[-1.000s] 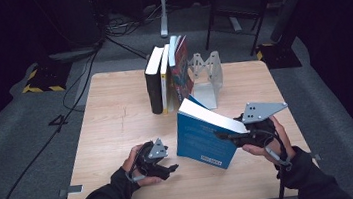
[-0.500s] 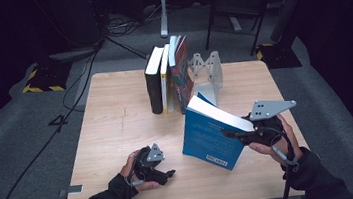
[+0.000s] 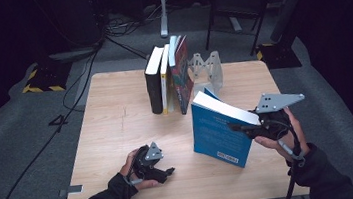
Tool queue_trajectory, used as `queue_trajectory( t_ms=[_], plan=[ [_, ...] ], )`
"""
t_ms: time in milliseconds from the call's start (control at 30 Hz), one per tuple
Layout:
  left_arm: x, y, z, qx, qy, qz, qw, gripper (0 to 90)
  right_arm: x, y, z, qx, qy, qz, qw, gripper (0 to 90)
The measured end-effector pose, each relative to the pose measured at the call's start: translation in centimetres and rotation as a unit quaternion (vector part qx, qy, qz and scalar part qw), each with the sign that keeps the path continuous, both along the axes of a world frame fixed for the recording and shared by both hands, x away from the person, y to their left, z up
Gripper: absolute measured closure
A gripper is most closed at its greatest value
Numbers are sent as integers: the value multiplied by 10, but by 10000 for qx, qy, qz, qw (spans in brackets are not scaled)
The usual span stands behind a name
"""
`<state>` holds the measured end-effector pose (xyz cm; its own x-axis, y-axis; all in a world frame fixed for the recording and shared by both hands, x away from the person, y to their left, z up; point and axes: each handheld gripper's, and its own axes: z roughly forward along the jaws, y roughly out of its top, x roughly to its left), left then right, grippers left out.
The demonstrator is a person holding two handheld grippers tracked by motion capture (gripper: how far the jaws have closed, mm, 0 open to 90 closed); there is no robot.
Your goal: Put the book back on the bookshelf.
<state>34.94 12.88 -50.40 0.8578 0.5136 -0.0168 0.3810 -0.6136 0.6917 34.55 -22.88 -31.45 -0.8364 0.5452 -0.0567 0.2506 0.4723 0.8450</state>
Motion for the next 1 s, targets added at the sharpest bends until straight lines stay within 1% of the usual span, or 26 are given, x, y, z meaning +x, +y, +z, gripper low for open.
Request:
queue_trajectory(
  t_ms=[233,400,467,667,800,1000],
  plan=[
    [1,0,0,0,13,-1,10000,170,6,1,5,-18,-8,-81,10000,599],
    [1,-1,0,8,15,0,10000,168,12,3,10,-33,-15,-189,9998,600],
    [1,-1,0,8,7,-8,10000,168,15,4,12,-69,-26,-207,9998,599],
    [1,-1,0,5,8,-27,10000,168,22,6,16,-126,-63,-376,9992,600],
    [2,-1,0,3,7,-37,10000,168,28,6,18,-182,-93,-419,9989,599],
    [2,-1,0,3,8,-38,10000,168,37,4,20,-151,-121,-586,9981,599]
  ],
)
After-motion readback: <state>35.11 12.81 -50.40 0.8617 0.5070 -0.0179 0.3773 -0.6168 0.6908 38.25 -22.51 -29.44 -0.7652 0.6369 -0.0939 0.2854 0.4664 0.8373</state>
